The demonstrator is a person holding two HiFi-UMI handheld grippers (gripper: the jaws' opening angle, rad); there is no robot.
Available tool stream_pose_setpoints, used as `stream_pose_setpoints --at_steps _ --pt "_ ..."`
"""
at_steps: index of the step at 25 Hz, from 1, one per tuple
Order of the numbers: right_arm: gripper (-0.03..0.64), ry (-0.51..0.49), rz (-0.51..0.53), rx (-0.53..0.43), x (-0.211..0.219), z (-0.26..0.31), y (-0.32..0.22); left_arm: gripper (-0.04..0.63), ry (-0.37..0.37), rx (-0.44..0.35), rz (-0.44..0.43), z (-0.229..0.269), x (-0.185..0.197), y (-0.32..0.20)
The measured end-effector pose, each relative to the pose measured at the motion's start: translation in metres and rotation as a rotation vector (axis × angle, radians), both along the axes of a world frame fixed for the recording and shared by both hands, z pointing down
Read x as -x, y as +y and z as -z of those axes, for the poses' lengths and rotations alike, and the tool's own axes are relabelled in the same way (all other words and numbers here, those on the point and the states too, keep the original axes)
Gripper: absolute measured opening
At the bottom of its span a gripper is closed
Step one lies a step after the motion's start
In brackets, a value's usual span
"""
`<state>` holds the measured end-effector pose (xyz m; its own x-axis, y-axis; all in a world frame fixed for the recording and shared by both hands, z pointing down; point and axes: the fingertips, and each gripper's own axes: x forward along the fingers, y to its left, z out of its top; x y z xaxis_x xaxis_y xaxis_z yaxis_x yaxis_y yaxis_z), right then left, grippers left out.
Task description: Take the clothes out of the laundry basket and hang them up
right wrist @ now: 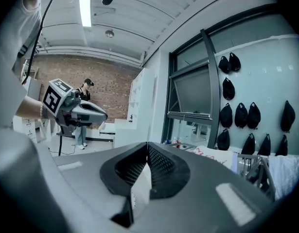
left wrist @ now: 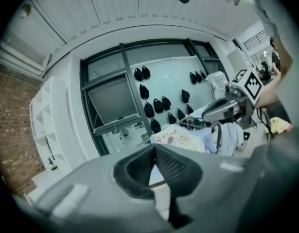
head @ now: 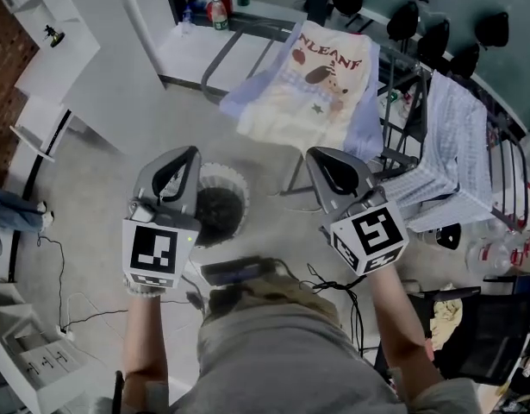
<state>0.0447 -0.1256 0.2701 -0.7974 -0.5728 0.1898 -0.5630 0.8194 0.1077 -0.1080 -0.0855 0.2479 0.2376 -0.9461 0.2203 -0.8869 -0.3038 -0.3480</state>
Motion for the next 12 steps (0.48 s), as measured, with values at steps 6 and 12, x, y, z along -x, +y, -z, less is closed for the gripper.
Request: stream_pose_setpoints --at_steps 6,12 --pt "0.005 0.016 0.039 0.053 0.026 -0.021 0.023 -0.008 0.061 0.057 0.035 -0.020 0.019 0.025" --pt "0.005 0.057 0.058 0.049 0.049 -0.030 0.038 -0.008 0.088 0.079 0.028 -0.031 0.027 0.035"
